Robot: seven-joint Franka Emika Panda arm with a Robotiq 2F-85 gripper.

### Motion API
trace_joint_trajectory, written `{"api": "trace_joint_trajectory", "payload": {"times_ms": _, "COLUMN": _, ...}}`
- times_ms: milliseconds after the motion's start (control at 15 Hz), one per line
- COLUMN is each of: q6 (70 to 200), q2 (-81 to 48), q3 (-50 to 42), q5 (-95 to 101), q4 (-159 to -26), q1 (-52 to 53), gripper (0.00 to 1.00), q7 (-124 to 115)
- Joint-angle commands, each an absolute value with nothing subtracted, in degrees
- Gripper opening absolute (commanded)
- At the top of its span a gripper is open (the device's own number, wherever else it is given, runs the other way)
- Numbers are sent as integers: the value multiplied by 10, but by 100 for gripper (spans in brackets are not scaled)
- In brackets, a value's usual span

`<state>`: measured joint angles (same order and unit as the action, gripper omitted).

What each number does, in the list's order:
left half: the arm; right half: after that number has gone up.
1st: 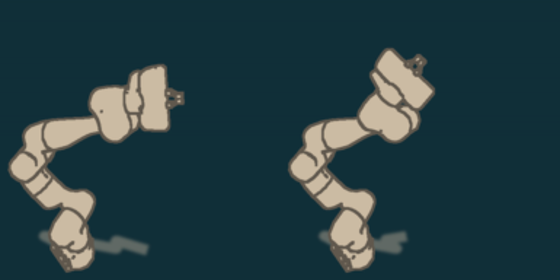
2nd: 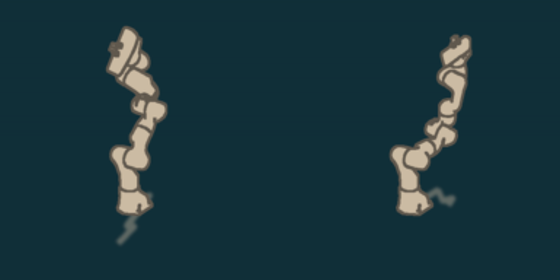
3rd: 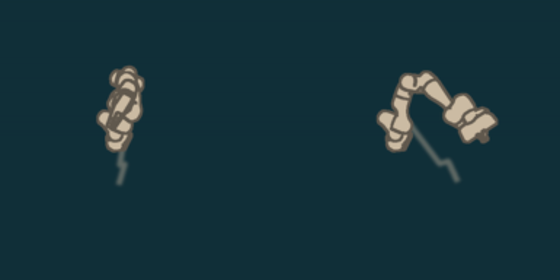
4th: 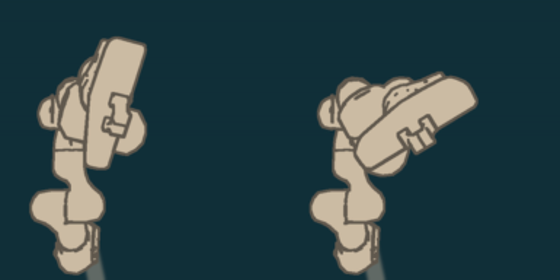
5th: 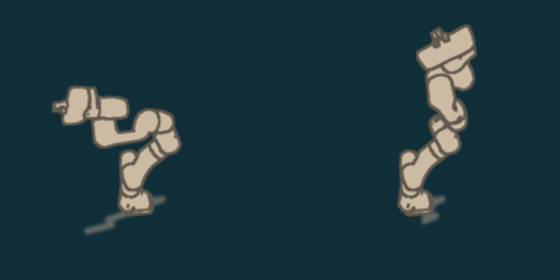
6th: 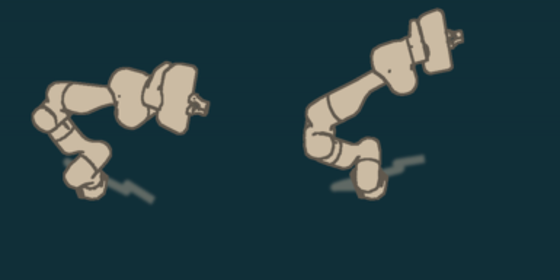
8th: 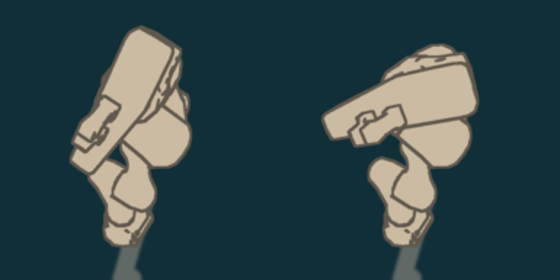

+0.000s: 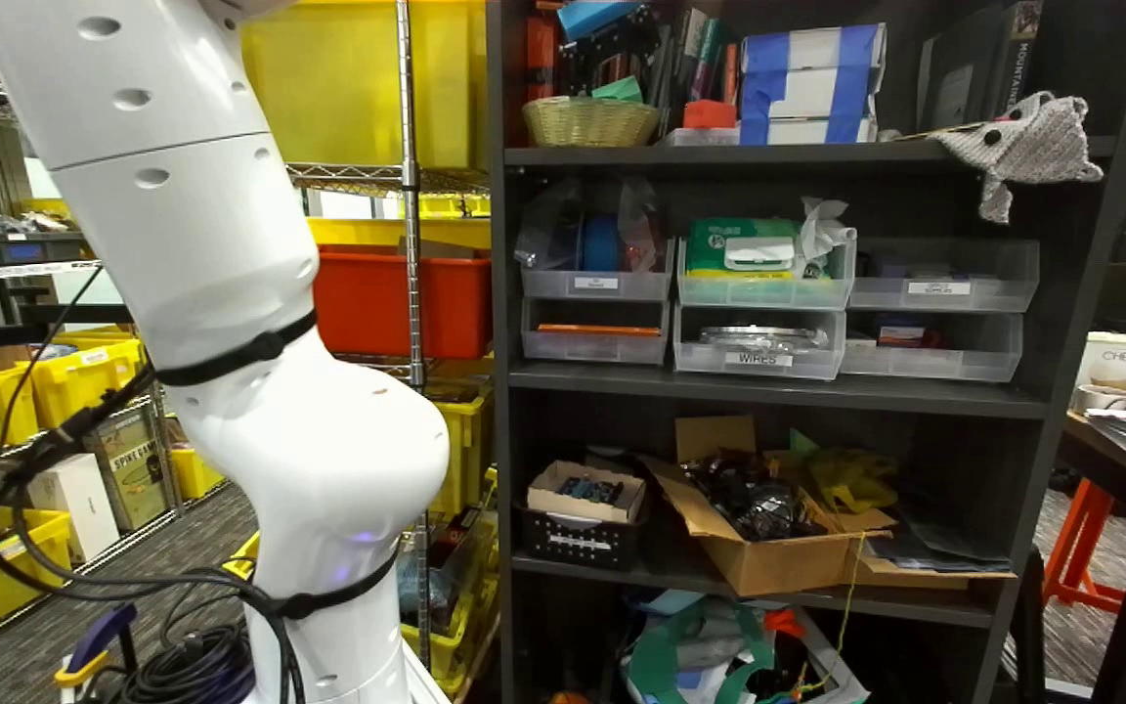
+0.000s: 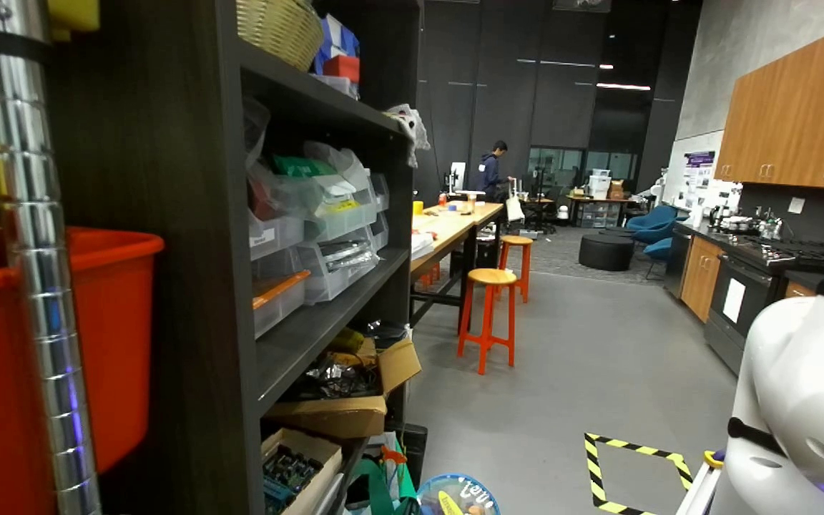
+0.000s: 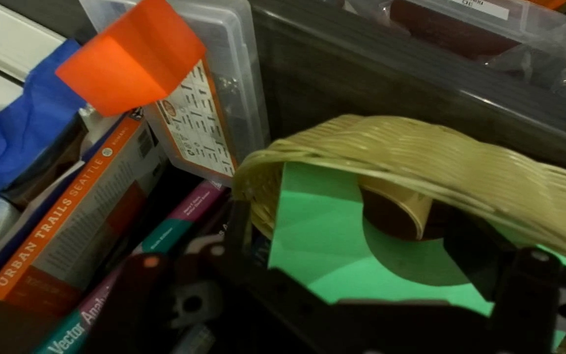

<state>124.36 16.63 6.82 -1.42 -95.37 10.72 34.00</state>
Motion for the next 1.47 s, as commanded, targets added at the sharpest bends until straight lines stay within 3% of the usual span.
{"api": "trace_joint_trajectory", "payload": {"times_ms": 0, "q6": 1244, "q2": 159, "q3": 59, "q5": -24, "q4": -945, "q1": 120, "gripper": 90, "q7": 362}}
{"api": "trace_joint_trajectory", "payload": {"times_ms": 200, "q6": 1243, "q2": 157, "q3": 60, "q5": -22, "q4": -945, "q1": 121, "gripper": 80, "q7": 366}}
{"api": "trace_joint_trajectory", "payload": {"times_ms": 267, "q6": 1242, "q2": 157, "q3": 60, "q5": -21, "q4": -946, "q1": 122, "gripper": 62, "q7": 366}}
{"api": "trace_joint_trajectory", "payload": {"times_ms": 600, "q6": 1244, "q2": 156, "q3": 61, "q5": -20, "q4": -946, "q1": 121, "gripper": 21, "q7": 374}}
{"api": "trace_joint_trajectory", "payload": {"times_ms": 1400, "q6": 1266, "q2": 159, "q3": 60, "q5": -25, "q4": -930, "q1": 123, "gripper": 18, "q7": 371}}
